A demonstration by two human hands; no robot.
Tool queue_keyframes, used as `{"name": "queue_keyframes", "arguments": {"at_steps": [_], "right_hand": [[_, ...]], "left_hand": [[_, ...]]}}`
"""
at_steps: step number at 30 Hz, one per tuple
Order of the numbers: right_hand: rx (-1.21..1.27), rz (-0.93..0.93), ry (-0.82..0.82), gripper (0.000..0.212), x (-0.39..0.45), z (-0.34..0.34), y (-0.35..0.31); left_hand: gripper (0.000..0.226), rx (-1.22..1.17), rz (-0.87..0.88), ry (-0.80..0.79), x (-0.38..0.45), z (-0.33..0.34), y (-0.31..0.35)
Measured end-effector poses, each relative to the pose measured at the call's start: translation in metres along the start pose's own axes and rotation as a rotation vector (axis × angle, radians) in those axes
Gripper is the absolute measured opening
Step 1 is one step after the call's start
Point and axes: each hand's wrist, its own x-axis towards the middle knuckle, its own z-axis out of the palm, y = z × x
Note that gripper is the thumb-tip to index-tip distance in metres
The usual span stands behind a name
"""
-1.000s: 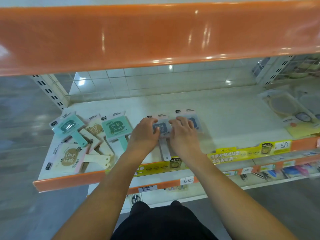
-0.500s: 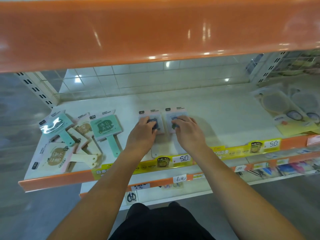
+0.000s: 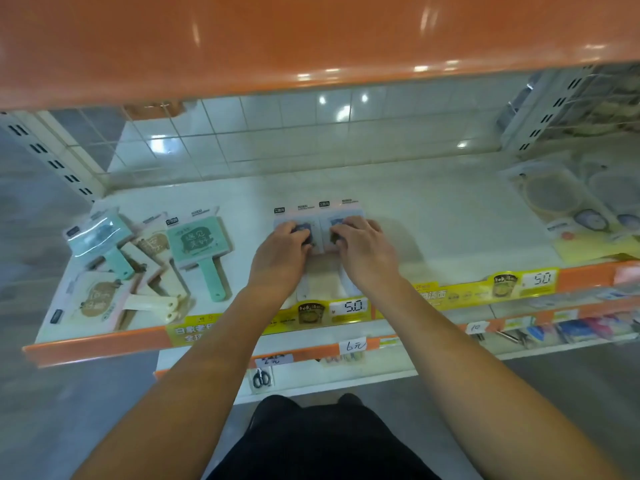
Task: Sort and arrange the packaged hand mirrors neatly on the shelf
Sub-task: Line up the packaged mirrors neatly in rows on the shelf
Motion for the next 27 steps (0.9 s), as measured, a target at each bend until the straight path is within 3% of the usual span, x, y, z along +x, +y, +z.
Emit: {"name": "queue_keyframes", "arguments": {"at_steps": [17, 27], "right_hand": [[0.038, -0.115, 0.136, 0.028, -0.015, 0.012, 0.015], [0.012, -0.113, 0.08, 0.032, -0.013, 0.006, 0.02]], "left_hand": [[0.028, 0.028, -0.008, 0.049, -0.015, 0.014, 0.008], [0.03, -0.005, -0.047, 0.053, -0.017, 0.016, 0.017]]}}
